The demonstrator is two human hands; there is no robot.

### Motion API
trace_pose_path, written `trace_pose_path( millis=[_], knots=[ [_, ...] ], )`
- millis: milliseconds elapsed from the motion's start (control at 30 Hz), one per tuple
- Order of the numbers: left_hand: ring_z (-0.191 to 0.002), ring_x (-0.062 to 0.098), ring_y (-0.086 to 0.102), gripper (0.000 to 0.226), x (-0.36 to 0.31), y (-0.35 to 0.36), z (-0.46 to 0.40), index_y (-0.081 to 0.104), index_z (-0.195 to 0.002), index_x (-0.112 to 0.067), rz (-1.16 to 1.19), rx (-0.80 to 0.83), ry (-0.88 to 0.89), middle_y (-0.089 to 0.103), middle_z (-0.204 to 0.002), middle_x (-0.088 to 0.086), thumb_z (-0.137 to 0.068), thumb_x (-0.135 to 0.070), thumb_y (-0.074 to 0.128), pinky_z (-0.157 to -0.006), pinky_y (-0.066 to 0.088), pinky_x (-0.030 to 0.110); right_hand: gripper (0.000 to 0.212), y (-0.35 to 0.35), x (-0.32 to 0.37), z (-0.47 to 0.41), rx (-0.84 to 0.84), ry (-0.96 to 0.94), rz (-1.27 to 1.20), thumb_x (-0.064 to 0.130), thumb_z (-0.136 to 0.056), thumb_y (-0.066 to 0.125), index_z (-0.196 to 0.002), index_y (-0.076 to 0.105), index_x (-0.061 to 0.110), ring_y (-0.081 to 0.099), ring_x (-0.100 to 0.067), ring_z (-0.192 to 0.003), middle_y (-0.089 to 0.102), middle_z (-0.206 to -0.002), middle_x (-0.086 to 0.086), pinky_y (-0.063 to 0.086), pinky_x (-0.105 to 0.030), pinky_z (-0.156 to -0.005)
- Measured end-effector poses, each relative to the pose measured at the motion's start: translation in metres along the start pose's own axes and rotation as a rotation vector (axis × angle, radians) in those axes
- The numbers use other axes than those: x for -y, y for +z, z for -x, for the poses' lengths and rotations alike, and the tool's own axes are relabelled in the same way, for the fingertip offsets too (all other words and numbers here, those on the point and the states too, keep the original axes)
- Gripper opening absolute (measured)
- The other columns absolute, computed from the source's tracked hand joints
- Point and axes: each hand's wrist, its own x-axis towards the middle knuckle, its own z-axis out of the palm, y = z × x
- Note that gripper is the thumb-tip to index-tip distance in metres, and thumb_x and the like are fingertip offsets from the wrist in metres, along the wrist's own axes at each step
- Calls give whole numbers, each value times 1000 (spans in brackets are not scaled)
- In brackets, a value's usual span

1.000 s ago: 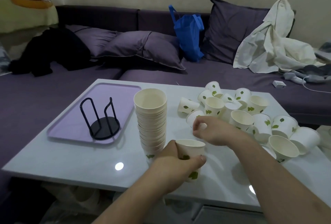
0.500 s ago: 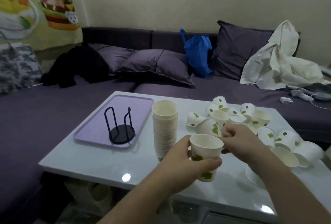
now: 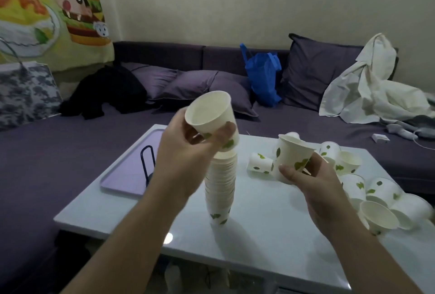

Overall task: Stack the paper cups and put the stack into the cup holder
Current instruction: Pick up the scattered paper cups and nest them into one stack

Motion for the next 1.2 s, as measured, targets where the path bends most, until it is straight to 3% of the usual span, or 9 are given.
trace_pose_path(
  millis=[167,300,533,733,867,967,1133,1200],
  knots=[
    [-106,0,71,50,31,-4,-10,67,-122,-33,-134,-6,-74,77,-111,-17,-79,-28,91,-96,58,28,48,9,-6,-3,-21,-9,24,2,-84,83,-126,66,16,72,-16,-107,77,-114,0,52,-31,-90],
    [-108,-1,66,50,45,-4,-11,65,-122,-40,-246,32,-132,72,-113,-22,-79,-34,91,-86,52,20,51,17,-6,-4,-7,-21,35,3,-83,85,-128,65,17,71,-19,-111,76,-116,0,52,-30,-88],
    [-121,1,60,86,53,-6,-11,50,-146,-32,-278,96,-176,62,-133,-19,-74,-26,95,-89,49,16,57,37,13,-2,36,-117,24,3,-84,85,-131,62,25,72,-16,-113,76,-119,3,57,-34,-95],
    [-118,-1,63,73,59,-9,-8,53,-141,-35,-323,110,-155,67,-127,-22,-79,-27,90,-103,53,28,56,75,40,-5,140,-265,-23,8,-88,84,-135,59,24,71,-14,-118,74,-125,1,59,-33,-98],
    [-105,-9,67,64,59,-10,-6,57,-132,-40,-314,133,-147,72,-116,-25,-80,-28,91,-93,57,23,58,101,31,-11,220,-246,75,11,-85,87,-132,59,30,68,-13,-122,73,-126,6,56,-43,-105],
    [-107,-3,69,62,58,-10,-7,57,-131,-39,-309,130,-144,73,-114,-23,-81,-22,90,-89,59,23,57,108,18,-13,237,-231,197,18,-84,86,-132,59,34,66,-10,-123,72,-126,12,57,-44,-105],
    [-117,6,66,68,56,-12,-7,54,-139,-35,-318,163,-118,68,-126,-19,-83,-20,88,-97,60,28,71,101,15,-13,269,-191,203,39,-79,81,-144,51,34,60,-11,-133,64,-140,14,52,-43,-112],
    [-119,7,66,69,57,-13,-7,53,-140,-34,-321,166,-112,67,-127,-18,-83,-19,88,-99,59,30,68,100,16,-12,279,-197,217,42,-83,78,-145,52,36,59,-10,-134,63,-141,17,50,-43,-114]
  ],
)
